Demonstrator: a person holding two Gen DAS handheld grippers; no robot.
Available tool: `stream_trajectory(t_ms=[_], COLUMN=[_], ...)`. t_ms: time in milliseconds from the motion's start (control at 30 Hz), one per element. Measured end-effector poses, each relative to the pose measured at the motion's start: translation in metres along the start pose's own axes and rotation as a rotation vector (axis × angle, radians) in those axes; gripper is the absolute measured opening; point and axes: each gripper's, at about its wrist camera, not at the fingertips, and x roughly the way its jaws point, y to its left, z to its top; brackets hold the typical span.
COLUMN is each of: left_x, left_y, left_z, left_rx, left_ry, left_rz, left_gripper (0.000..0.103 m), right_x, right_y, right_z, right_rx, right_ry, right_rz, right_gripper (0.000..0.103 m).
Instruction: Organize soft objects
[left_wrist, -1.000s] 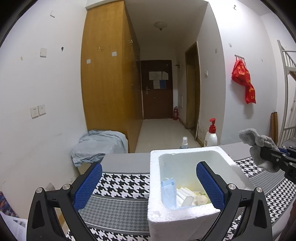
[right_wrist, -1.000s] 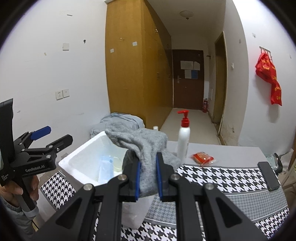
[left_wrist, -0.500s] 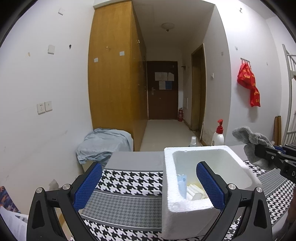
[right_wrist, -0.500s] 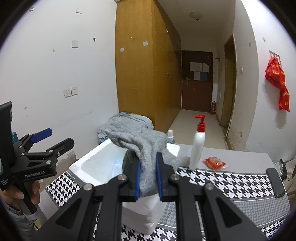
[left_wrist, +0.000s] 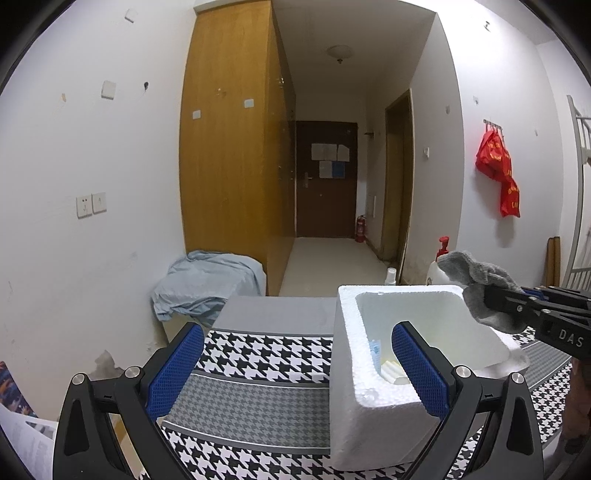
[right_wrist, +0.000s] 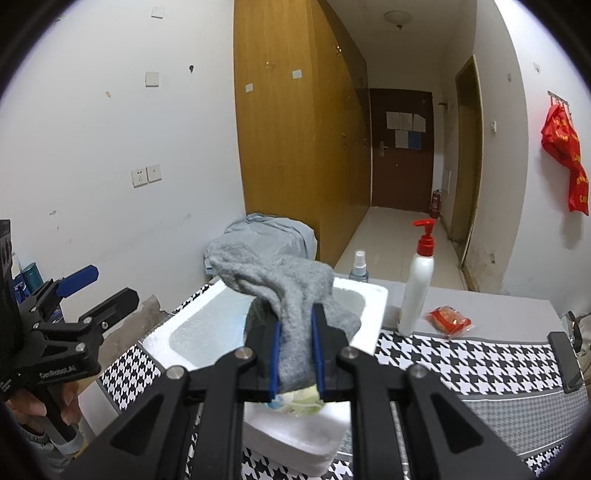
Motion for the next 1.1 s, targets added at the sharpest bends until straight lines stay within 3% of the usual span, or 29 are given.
stream_trajectory(t_ms=[300,333,400,467,1100], left_x=[0.003,0.003,0.003,0.003,-0.008], left_y=[0.009,0.010,0.010,0.010,-0.008], left_z=[-0.003,-0.003,-0.003,-0.004,-0.004], left_rx=[-0.025,-0.025,-0.024,-0.021,0.015], left_ry=[0.002,0.002,0.004,0.006,0.003], left_rz=[-0.010,-0.009,-0.013,-0.016,-0.035], left_gripper=[0.102,0.102,0.102,0.102,0.102], right_x=[0.019,0.022,0.024,0.021,0.000], right_y=[0.006,0.006,0.005,0.003,-0.004], right_z=[-0.001,-0.001,-0.001,-0.001,-0.003], right_rx=[0.001,0.005,0.012,0.027,0.035], right_ry=[0.045,0.050,0.054,0.034,0.006], right_rz=[0.018,0.015,0.009,0.013,0.019], right_gripper=[0.024,0.027,0.056,0.064,0.068])
